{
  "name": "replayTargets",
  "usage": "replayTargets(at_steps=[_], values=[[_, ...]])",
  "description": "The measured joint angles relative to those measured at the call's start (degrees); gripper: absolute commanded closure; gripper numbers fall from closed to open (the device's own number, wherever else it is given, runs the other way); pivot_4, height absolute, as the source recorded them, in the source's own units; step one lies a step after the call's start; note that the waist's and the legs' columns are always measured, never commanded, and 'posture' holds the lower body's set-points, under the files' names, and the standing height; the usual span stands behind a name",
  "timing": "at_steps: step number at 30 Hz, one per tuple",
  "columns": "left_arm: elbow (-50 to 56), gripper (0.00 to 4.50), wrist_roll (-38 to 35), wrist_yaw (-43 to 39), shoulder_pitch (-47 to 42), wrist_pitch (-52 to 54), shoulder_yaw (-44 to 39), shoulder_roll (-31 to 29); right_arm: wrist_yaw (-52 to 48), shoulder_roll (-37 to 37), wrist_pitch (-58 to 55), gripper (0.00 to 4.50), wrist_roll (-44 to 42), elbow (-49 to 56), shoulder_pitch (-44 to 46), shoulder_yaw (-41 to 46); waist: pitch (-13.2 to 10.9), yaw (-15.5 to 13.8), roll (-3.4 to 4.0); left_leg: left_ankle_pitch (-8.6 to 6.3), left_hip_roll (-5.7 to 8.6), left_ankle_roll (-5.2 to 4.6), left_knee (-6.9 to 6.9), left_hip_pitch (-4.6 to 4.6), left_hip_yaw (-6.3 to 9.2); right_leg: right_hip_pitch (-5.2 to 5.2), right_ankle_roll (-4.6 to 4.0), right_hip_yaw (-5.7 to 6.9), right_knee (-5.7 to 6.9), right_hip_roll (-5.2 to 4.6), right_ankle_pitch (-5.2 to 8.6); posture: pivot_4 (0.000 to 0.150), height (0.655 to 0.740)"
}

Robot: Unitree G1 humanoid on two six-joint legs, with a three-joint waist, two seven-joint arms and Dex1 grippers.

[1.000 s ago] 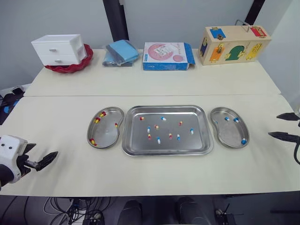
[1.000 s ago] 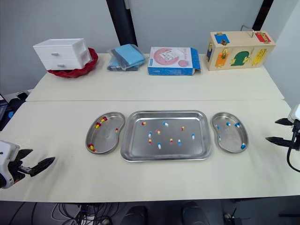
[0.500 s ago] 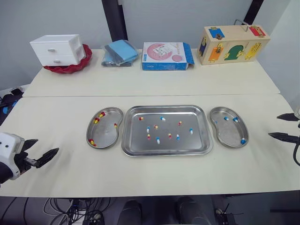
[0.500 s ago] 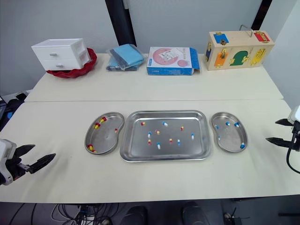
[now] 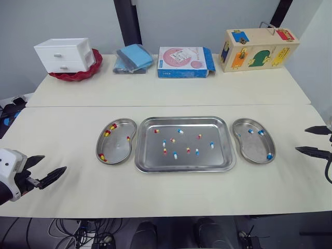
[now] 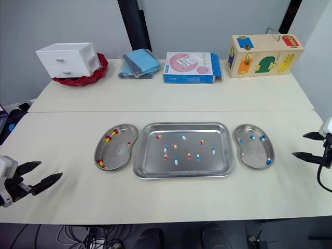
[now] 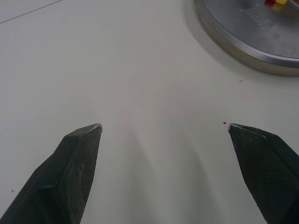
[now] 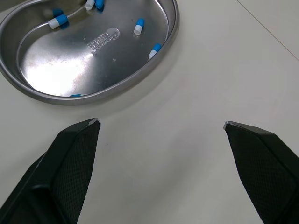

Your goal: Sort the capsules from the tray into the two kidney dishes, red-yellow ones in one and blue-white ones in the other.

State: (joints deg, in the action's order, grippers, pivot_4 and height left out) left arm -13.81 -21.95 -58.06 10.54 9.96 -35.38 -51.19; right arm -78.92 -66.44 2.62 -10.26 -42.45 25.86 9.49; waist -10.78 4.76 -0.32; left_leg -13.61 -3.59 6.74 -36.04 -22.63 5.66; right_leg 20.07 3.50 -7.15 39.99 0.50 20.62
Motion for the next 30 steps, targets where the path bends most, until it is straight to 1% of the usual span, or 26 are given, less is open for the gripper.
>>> replayTargets(at_steps=[8, 14, 17, 22, 24, 26, 30], values=[[2.1, 0.02, -0.8, 1.2, 0.8, 1.1, 0.0, 1.0, -0.1, 0.0, 0.6, 0.0, -0.6, 1.2, -2.2, 0.6, 0.0, 0.0, 0.0, 0.0, -0.01, 0.0, 0.0, 0.0, -0.01, 0.0, 0.0, 0.0, 0.0, 0.0, 0.0, 0.15, 0.74], [4.7, 0.02, -1.6, 1.3, 3.4, 2.6, -0.1, 1.7, -1.1, 0.0, 0.7, 0.0, -1.2, 2.1, -3.0, 0.7, 0.0, 0.0, 0.0, 0.0, -0.01, 0.0, 0.0, 0.01, 0.0, -0.01, 0.0, 0.0, 0.0, 0.0, 0.0, 0.15, 0.74], [5.2, 0.02, -2.1, 1.6, 3.1, 3.7, -0.3, 1.7, -1.1, -0.1, 0.8, 0.0, -1.2, 2.2, -3.0, 0.7, 0.0, 0.0, 0.0, 0.0, 0.0, 0.0, -0.02, 0.01, 0.01, -0.02, 0.0, 0.01, 0.0, 0.0, 0.0, 0.15, 0.74], [6.6, 0.02, -2.5, 1.8, 2.3, 5.5, -0.3, 0.7, -2.4, -0.2, 0.6, 0.0, -1.8, 4.7, -6.2, 0.6, 0.0, -0.1, -0.01, 0.0, 0.0, 0.0, -0.02, -0.02, 0.03, -0.02, 0.0, 0.02, -0.01, 0.0, 0.0, 0.15, 0.74], [7.0, 0.02, -2.7, 0.9, 2.6, 6.3, -0.5, -0.8, -2.7, -0.9, 0.1, 0.0, -1.8, 4.3, -6.0, 0.6, 0.0, 0.0, 0.06, 0.0, 0.0, 0.0, -0.02, 0.01, 0.0, -0.02, 0.0, 0.0, 0.01, 0.0, 0.0, 0.15, 0.74], [8.4, 0.02, -3.6, 1.9, 2.3, 8.0, -2.5, -0.9, -1.1, -1.5, -0.7, 0.0, -1.8, 3.6, -5.1, 1.6, 0.0, 0.0, 0.07, 0.0, -0.02, 0.0, -0.02, 0.06, 0.0, -0.04, 0.0, -0.01, 0.02, 0.01, 0.0, 0.15, 0.74], [12.0, 0.02, -3.8, 2.2, 6.1, 9.1, -3.7, -0.7, -0.8, -2.3, 0.7, 0.0, -1.8, 3.7, -7.6, 2.8, 0.0, 0.0, 0.08, -0.01, 0.0, -0.02, 0.01, 0.02, -0.07, -0.03, 0.0, -0.06, -0.05, 0.0, 0.0, 0.15, 0.74]])
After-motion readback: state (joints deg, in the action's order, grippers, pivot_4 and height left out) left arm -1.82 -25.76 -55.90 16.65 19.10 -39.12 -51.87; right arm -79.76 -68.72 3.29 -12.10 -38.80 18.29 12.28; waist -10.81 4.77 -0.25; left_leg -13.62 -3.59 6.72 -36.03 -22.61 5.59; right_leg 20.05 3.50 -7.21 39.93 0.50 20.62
